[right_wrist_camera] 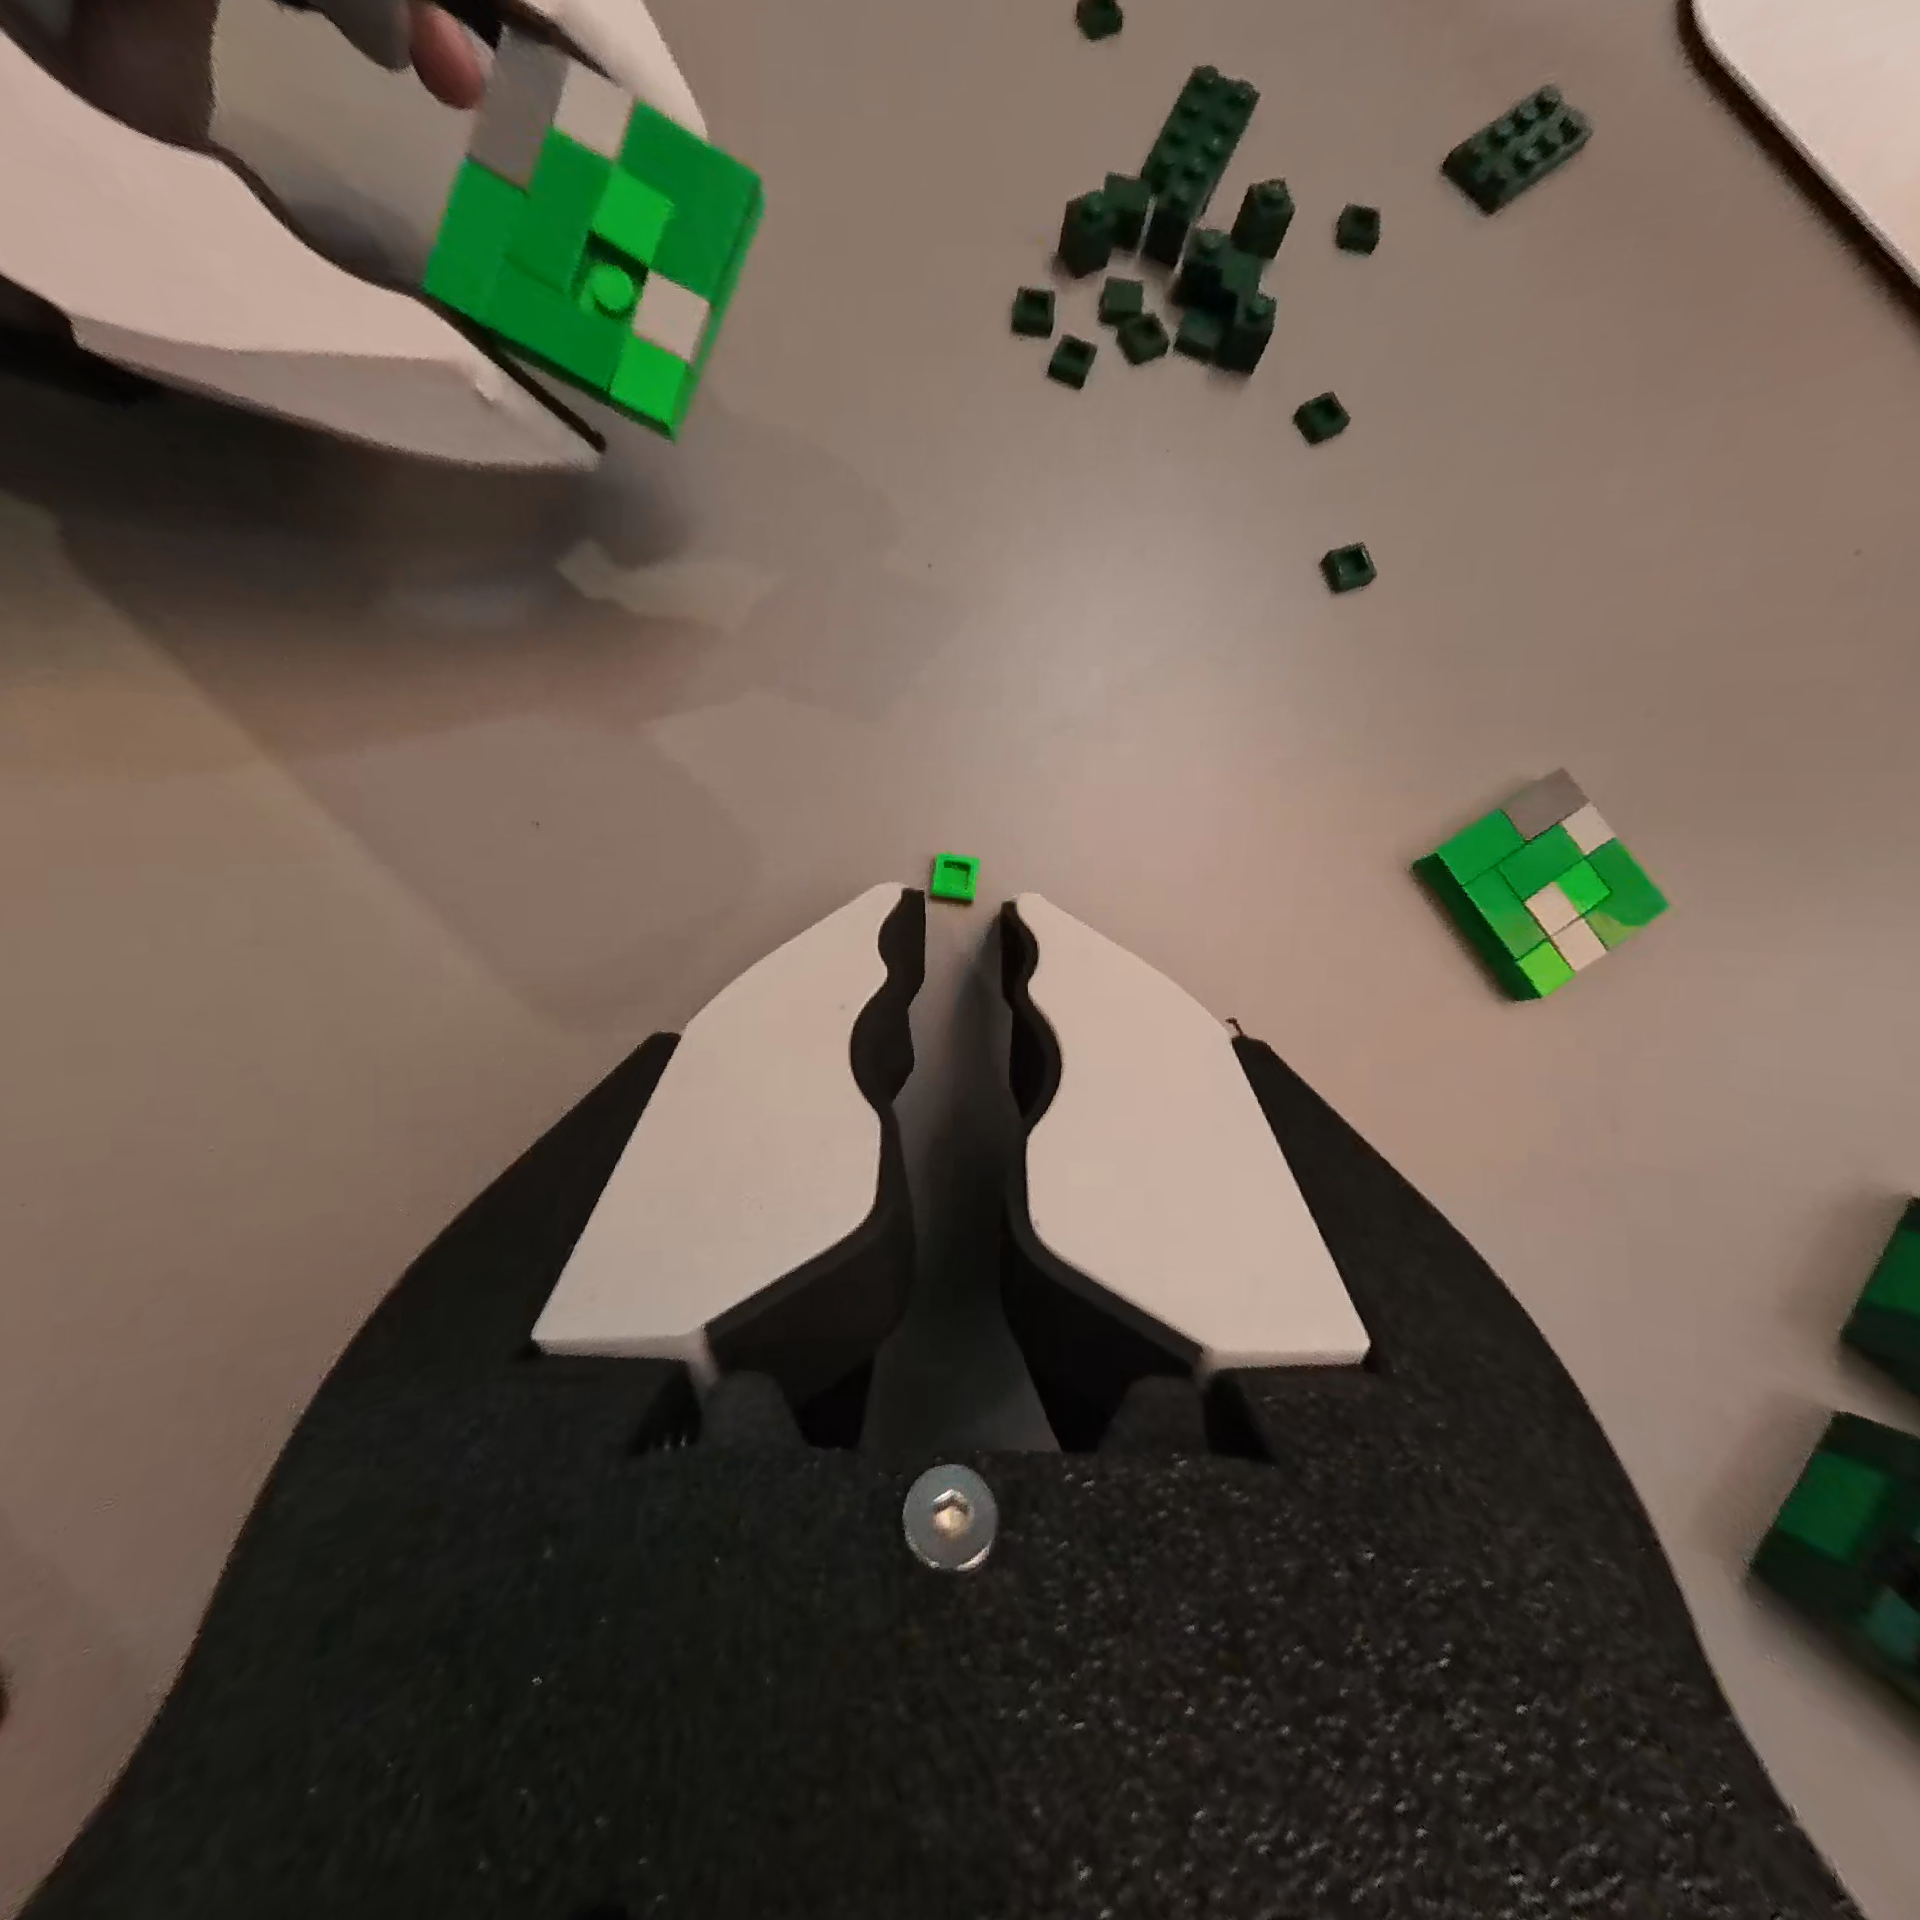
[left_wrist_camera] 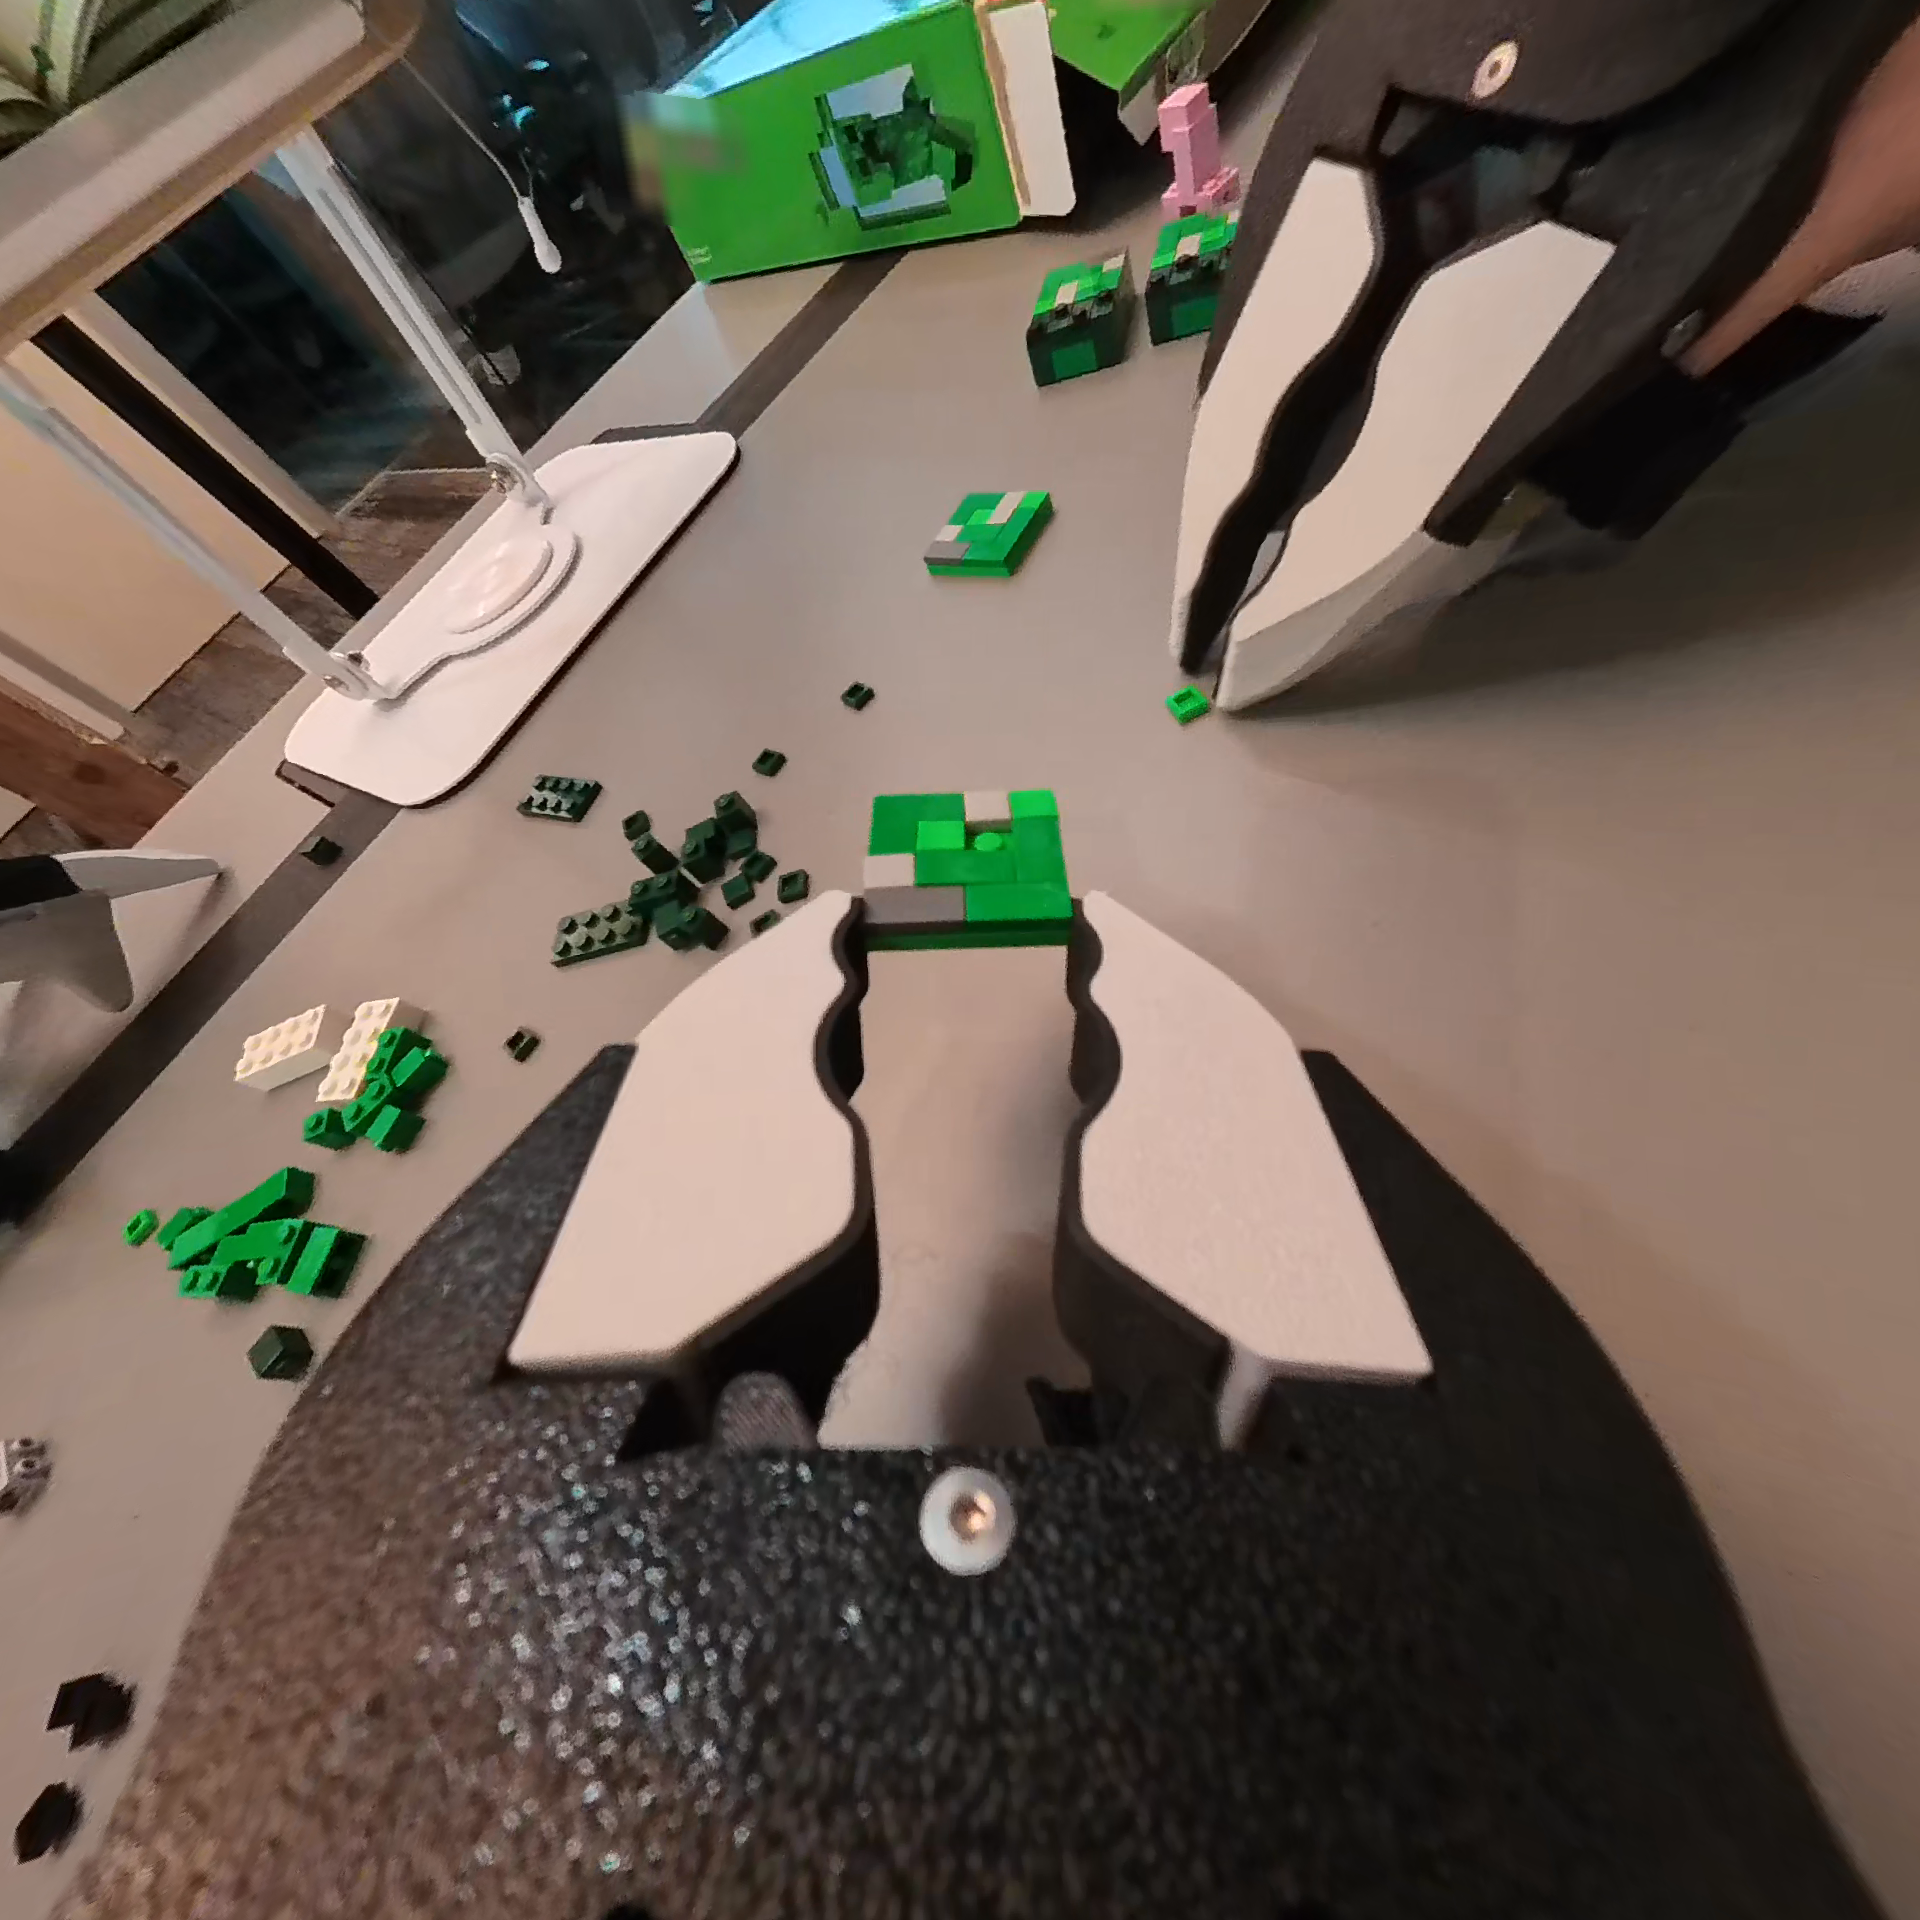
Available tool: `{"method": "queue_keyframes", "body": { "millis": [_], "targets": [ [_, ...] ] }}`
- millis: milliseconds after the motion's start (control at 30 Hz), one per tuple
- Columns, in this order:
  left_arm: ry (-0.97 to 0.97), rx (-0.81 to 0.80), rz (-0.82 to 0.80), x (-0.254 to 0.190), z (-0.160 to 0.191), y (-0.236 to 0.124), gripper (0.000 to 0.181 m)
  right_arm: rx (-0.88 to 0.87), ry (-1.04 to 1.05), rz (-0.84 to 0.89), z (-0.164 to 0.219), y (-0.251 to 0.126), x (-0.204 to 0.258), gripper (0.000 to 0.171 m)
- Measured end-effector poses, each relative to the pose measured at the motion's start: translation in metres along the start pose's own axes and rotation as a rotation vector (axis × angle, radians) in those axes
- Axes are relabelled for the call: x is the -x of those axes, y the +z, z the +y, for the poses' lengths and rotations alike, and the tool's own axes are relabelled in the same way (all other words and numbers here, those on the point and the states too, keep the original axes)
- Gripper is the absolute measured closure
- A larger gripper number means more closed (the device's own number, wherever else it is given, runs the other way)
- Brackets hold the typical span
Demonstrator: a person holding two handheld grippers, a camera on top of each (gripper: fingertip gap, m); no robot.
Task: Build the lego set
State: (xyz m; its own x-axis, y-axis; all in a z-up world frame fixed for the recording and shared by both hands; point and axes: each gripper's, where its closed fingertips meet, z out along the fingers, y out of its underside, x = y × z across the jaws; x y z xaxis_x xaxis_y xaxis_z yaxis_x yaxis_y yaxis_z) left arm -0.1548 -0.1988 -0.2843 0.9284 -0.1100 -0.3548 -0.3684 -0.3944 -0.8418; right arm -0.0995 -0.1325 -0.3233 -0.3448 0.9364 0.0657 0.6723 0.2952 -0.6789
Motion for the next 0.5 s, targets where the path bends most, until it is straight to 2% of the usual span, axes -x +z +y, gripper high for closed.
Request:
{"method": "queue_keyframes", "body": {
  "millis": [367, 500],
  "targets": [
    [0.012, -0.002, 0.022, -0.005, -0.001, 0.001, 0.145, 0.018, -0.06, -0.05, -0.006, 0.004, 0.007, 0.164],
    [0.052, -0.029, 0.075, -0.017, -0.006, 0.001, 0.145, -0.033, -0.156, -0.119, -0.019, 0.002, 0.028, 0.164]
  ]
}}
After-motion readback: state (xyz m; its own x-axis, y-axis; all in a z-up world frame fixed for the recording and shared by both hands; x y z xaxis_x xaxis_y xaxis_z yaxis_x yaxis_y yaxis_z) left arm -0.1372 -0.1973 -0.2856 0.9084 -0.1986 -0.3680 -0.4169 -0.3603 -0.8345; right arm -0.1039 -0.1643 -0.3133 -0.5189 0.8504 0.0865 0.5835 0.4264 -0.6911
